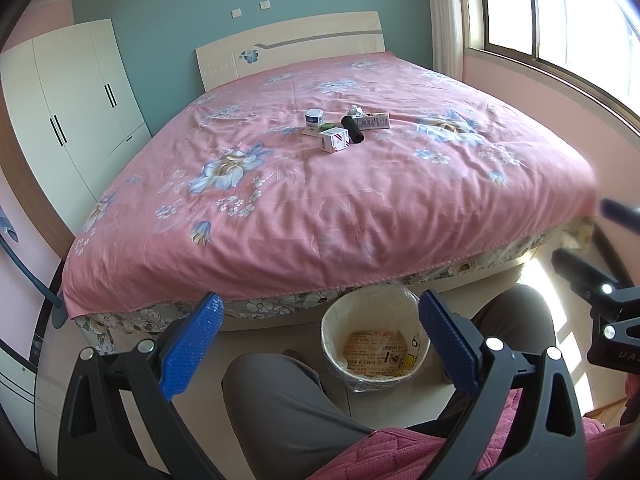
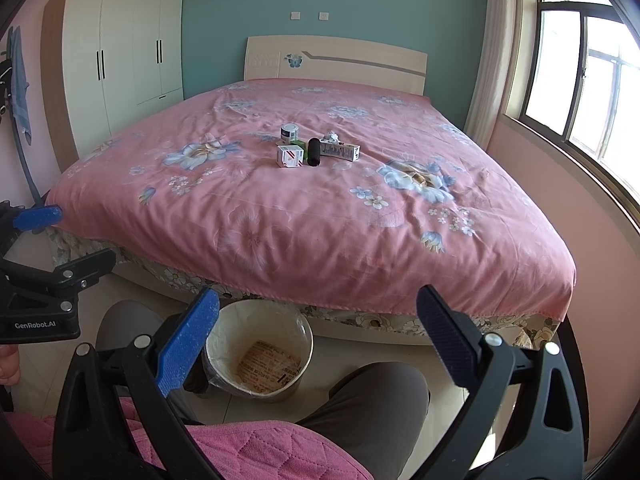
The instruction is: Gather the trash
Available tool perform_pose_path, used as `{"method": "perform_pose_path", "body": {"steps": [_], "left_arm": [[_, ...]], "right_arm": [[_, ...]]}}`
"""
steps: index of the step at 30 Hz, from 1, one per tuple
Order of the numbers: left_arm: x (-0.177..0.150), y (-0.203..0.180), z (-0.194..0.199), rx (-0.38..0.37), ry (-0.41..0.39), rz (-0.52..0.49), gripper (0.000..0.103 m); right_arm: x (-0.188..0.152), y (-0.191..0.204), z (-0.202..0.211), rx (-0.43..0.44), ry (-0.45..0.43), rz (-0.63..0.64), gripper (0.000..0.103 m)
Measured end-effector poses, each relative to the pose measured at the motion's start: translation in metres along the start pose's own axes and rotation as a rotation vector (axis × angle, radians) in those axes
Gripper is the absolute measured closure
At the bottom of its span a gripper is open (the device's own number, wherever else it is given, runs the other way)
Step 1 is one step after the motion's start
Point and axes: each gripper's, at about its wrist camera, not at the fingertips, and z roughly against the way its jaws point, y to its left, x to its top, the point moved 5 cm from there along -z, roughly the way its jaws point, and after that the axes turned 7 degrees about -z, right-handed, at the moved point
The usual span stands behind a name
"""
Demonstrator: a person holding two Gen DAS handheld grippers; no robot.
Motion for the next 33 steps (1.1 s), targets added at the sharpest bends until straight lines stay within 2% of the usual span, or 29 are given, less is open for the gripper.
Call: {"method": "perform_pose_path", "body": {"steps": [11,19,27,33], "left_arm": [[-0.014,-0.001,-0.011,-0.010,0.021,0.005,0.004],[-0.017,-0.004,-0.028,-0.038,0.082,0.019,0.004],[0.006,0.009,-0.048,0.003,0.080,0.026,0.004],[0.038,0.014,-0.082,-0.034,0.111,0.054,0.004]], "right_arm": [[-0.009,-0.004,-0.004,-0.004,0.007,0.007,0.007],[-0.018,0.000,-0.025,-0.004,0.061,0.014,0.007],[0.012,-0.009,-0.044,0.007,0.033,0.005,0.007],[0.054,-0.024,-0.067,0.009,-0.005,0.003,0.007]]}}
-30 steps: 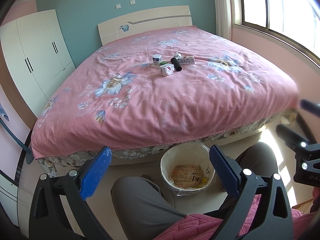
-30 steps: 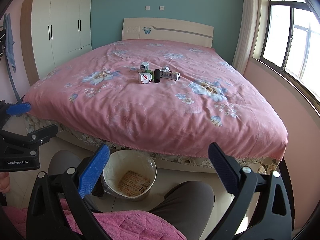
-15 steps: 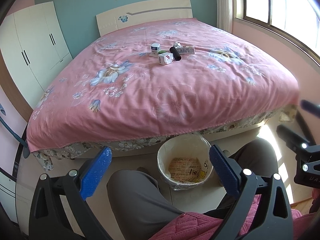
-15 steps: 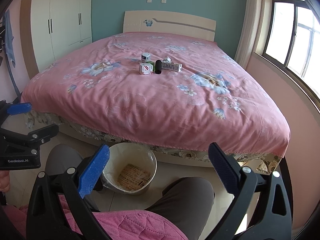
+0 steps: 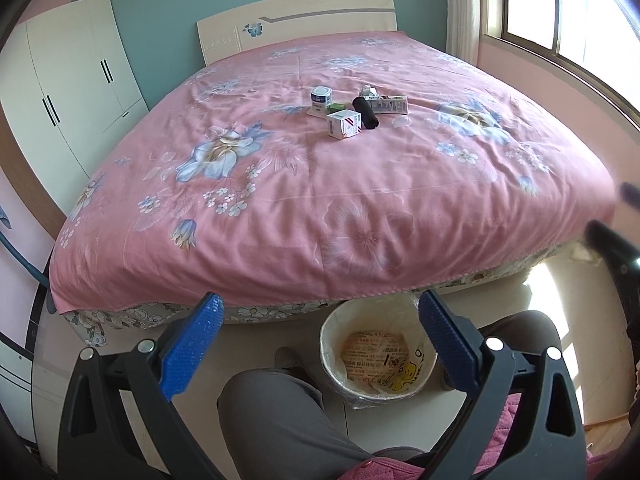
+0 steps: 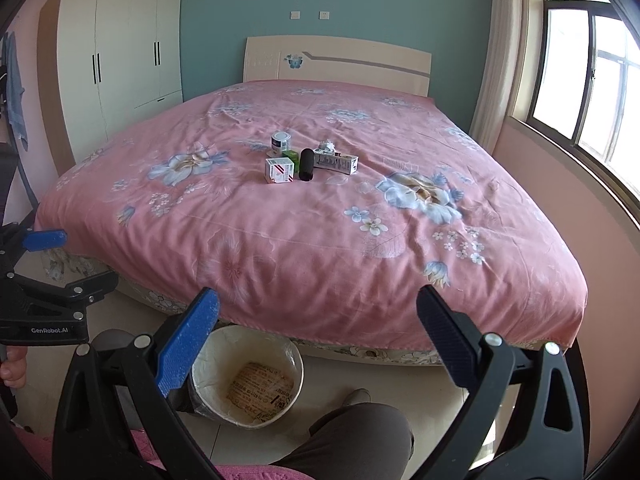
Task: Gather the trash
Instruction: 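Grasp the white medicine box with the left tool while the right tool grasps the black foam tube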
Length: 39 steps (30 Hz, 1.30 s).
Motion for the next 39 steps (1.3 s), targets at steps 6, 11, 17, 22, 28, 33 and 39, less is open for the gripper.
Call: {"method": "perform_pose_path", "body": {"steps": [6,11,17,22,28,33,39], "left_arm": [[0.045,0.002,-0.032,-0.024,0.001,0.004,0.004],[0.080,0.003,-0.053,-0.020,-0.004,-0.007,0.004],[0.117,0.009,-0.077,-0.015,-0.016,-0.019,0.004],[0.142,0.013,-0.105,-0.011,-0.008,-0.028,0.004],[0.162,0.014,-0.145,-0.020,0.018,-0.054,0.004],[0.179,0.012,-0.180,-0.038,0.028,-0.074,0.004],[0.196,0.014,-0.222,-0.073,0.031,-0.111,0.004]], "right_arm": [[0.046,-0.008,-0.023,0.008,-0.060,0.021,0.007],[0.077,-0.011,-0.047,0.031,-0.067,0.016,0.007],[0.106,-0.010,-0.076,0.025,-0.085,0.043,0.007],[0.128,-0.010,-0.104,0.029,-0.082,0.051,0.007],[0.147,-0.008,-0.146,0.021,-0.066,0.069,0.007],[0.155,-0.005,-0.193,0.039,-0.020,0.068,0.007],[0.159,0.000,-0.252,0.066,0.042,0.063,0.007]]}}
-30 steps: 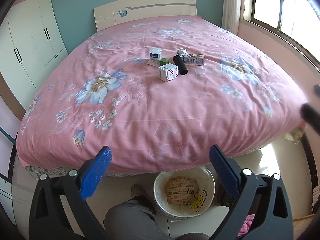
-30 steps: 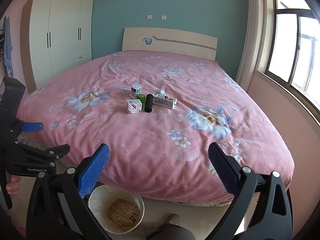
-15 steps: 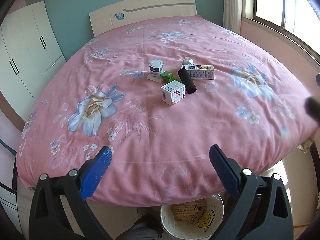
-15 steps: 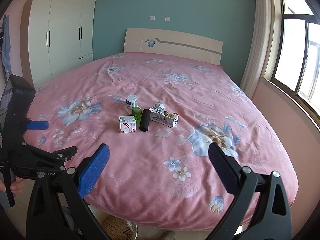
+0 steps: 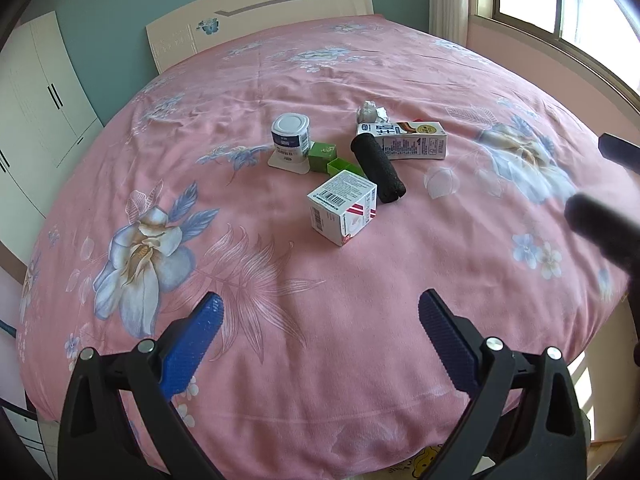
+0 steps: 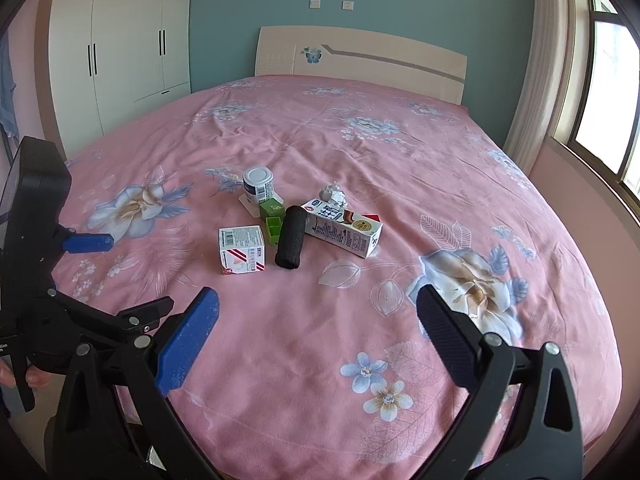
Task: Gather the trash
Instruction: 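Grasp the white medicine box with the left tool while the right tool grasps the black foam tube, then carry the white box and black tube in both tools over the bin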
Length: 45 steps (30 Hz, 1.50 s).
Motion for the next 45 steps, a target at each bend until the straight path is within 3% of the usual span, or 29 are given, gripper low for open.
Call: {"method": "perform_pose_path", "body": {"steps": [10,17,19,21,25,27,29,31,32,38,45], "left_arm": [[0.028,0.011,-0.082,-0.067,0.006,-0.043,0.004],[0.049,0.009,-0.114,-0.166,-0.020,-0.072,0.004],[0.054,0.009,-0.122,-0.179,-0.017,-0.078,0.004],[0.057,0.009,-0.131,-0.204,-0.008,-0.083,0.005],[0.060,0.003,-0.148,-0.253,0.023,-0.084,0.025],[0.058,-0.002,-0.153,-0.260,0.038,-0.083,0.034],[0.058,-0.006,-0.153,-0.255,0.028,-0.087,0.040],[0.058,-0.007,-0.150,-0.262,0.027,-0.079,0.050],[0.058,-0.007,-0.149,-0.258,0.029,-0.074,0.057],[0.055,0.003,-0.141,-0.226,0.054,-0.053,0.058],[0.052,0.015,-0.100,-0.171,0.058,-0.024,0.058]], "right_arm": [[0.015,-0.010,-0.125,-0.016,0.117,-0.038,0.007],[0.029,-0.002,-0.178,0.121,0.192,-0.124,0.007],[0.031,0.001,-0.190,0.143,0.214,-0.136,0.013],[0.031,0.005,-0.203,0.166,0.248,-0.142,0.029],[0.025,0.008,-0.227,0.156,0.303,-0.160,0.040],[0.023,0.009,-0.235,0.169,0.324,-0.166,0.051],[0.021,0.014,-0.240,0.178,0.338,-0.149,0.057],[0.019,0.019,-0.240,0.180,0.335,-0.119,0.070],[0.018,0.021,-0.239,0.189,0.337,-0.117,0.070],[0.018,0.017,-0.221,0.178,0.325,-0.095,0.070],[0.028,0.007,-0.174,0.136,0.292,-0.068,0.070]]}}
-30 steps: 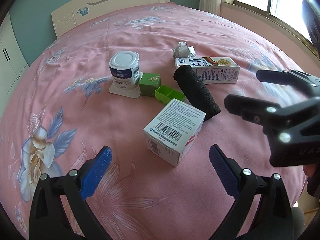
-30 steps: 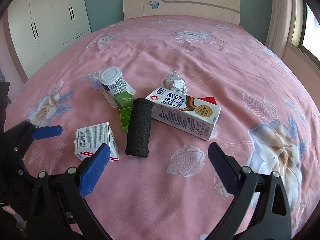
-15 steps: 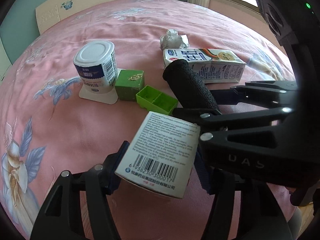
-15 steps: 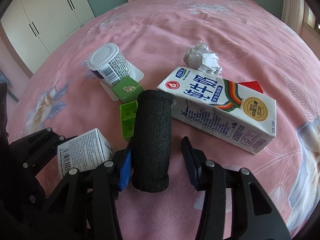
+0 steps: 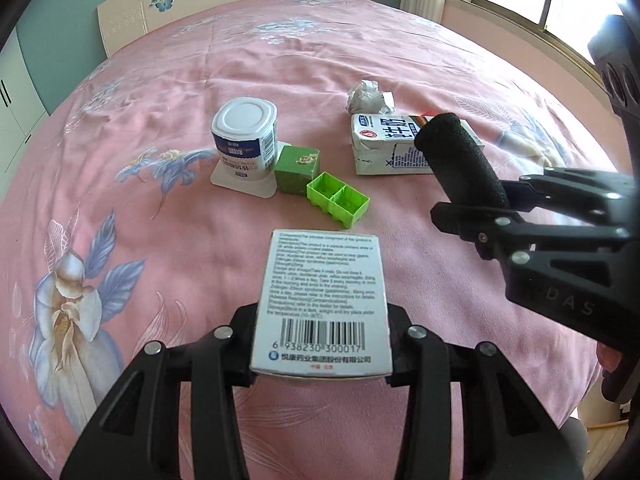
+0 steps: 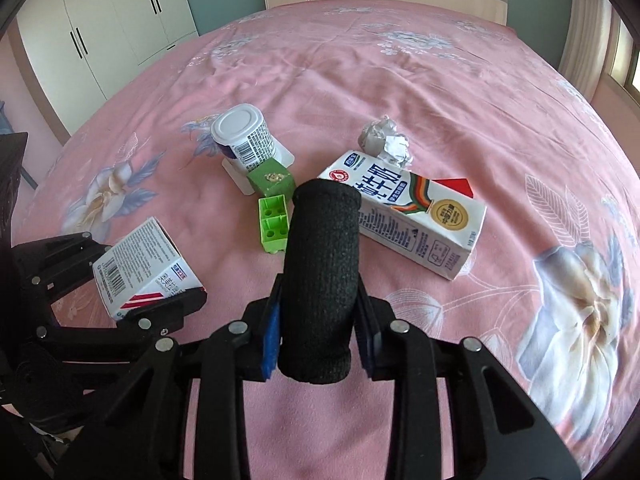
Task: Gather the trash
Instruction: 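Carry the white box and black tube in both tools over the bin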
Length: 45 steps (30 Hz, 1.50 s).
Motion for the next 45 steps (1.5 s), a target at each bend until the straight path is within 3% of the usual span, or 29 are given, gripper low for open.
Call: {"method": "perform_pose_path", "body": {"steps": [16,26,34,45], "left_arm": [[-0.004,0.003,0.192,0.180,-0.126,0.083,0.058],[-0.020,-0.017,0.300,0.224,-0.231,0.095,0.058],[-0.041,-0.034,0.363,0.234,-0.298,0.094,0.058],[-0.076,-0.058,0.404,0.286,-0.331,0.046,0.058]], "right_arm": [[-0.009,0.046,0.189,-0.079,-0.184,0.138,0.070],[-0.027,0.078,0.293,-0.076,-0.281,0.185,0.070],[-0.048,0.098,0.362,-0.080,-0.353,0.214,0.070],[-0.093,0.107,0.416,-0.076,-0.404,0.254,0.070]]}}
